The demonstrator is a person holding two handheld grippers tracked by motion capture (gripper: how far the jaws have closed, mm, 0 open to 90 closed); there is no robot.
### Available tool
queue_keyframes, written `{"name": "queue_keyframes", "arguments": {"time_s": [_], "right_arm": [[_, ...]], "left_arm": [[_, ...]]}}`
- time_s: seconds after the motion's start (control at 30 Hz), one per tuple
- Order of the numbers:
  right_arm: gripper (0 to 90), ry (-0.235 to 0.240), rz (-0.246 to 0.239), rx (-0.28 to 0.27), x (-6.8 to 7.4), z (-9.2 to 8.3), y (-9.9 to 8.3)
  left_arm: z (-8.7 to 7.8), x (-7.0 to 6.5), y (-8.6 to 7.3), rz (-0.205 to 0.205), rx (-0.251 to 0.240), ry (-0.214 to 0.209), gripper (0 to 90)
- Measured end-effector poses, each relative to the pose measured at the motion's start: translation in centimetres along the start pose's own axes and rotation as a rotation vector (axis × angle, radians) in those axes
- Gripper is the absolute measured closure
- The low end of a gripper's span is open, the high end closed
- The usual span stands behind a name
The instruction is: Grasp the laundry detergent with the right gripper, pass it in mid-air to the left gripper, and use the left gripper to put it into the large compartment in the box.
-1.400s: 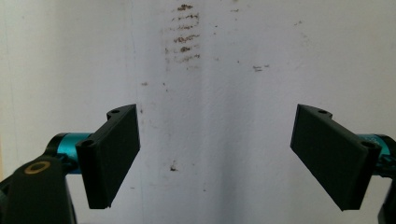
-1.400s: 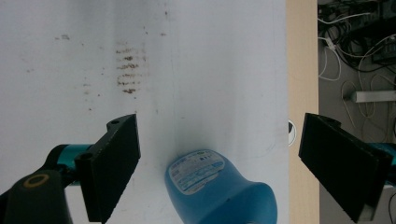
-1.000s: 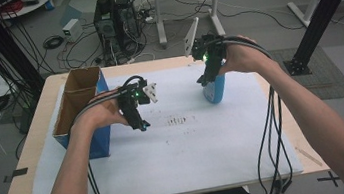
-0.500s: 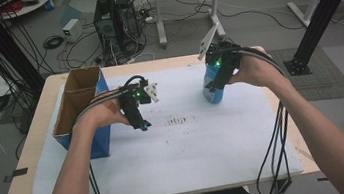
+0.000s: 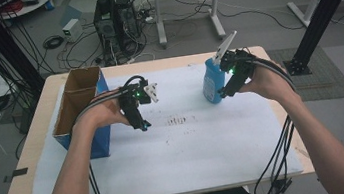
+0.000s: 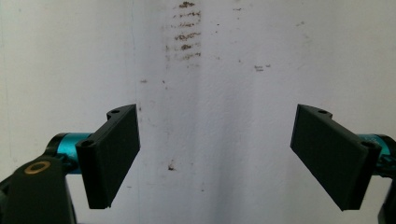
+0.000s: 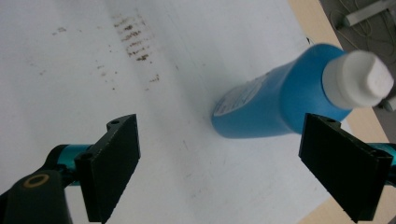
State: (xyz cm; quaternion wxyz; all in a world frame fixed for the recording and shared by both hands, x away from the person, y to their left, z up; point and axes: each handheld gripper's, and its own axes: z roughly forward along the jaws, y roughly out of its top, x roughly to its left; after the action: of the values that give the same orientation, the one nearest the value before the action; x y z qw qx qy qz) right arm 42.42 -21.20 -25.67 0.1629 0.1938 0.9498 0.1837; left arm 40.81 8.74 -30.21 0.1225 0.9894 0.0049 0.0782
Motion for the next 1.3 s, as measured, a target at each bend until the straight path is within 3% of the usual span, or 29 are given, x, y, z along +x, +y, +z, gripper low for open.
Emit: {"name": "queue_keyframes", "arguments": {"time_s": [0.27,0.37,0.53,0.57,0.6,0.63,0.87,1.07,1.13,1.3], "right_arm": [[11.7,-0.012,0.098,-0.004,-0.5,0.4,-1.9],[11.7,-0.042,0.143,-0.017,-0.7,0.5,-2.6],[11.7,-0.053,0.255,-0.065,-1.2,1.2,-3.6],[11.7,-0.053,0.255,-0.065,-1.2,1.2,-3.6],[11.7,-0.060,0.266,-0.099,-1.4,1.5,-3.9],[11.7,-0.072,0.311,-0.123,-1.5,1.7,-4.2],[11.7,-0.095,0.439,-0.199,-1.7,2.8,-4.4],[11.7,-0.095,0.475,-0.217,-1.8,4.1,-4.3],[11.7,-0.106,0.516,-0.237,-1.8,4.8,-4.4],[11.6,-0.130,0.538,-0.263,-1.6,5.8,-4.4]], "left_arm": [[-0.1,0.1,0.0,0.014,0.002,0.004,15.8],[0.0,0.0,0.0,0.001,-0.004,0.003,15.8],[0.0,-0.1,0.1,0.005,-0.007,0.002,15.8],[0.0,-0.1,0.1,0.005,-0.007,0.002,15.8],[0.0,-0.1,0.0,0.007,-0.006,0.005,15.8],[0.0,0.0,0.1,0.015,0.000,0.009,15.8],[0.1,-0.1,0.2,0.013,-0.005,0.009,15.8],[0.1,-0.1,0.2,0.014,-0.014,0.007,15.8],[0.1,-0.1,0.1,0.015,-0.013,0.005,15.8],[0.2,-0.1,0.0,0.008,-0.014,0.004,15.8]]}}
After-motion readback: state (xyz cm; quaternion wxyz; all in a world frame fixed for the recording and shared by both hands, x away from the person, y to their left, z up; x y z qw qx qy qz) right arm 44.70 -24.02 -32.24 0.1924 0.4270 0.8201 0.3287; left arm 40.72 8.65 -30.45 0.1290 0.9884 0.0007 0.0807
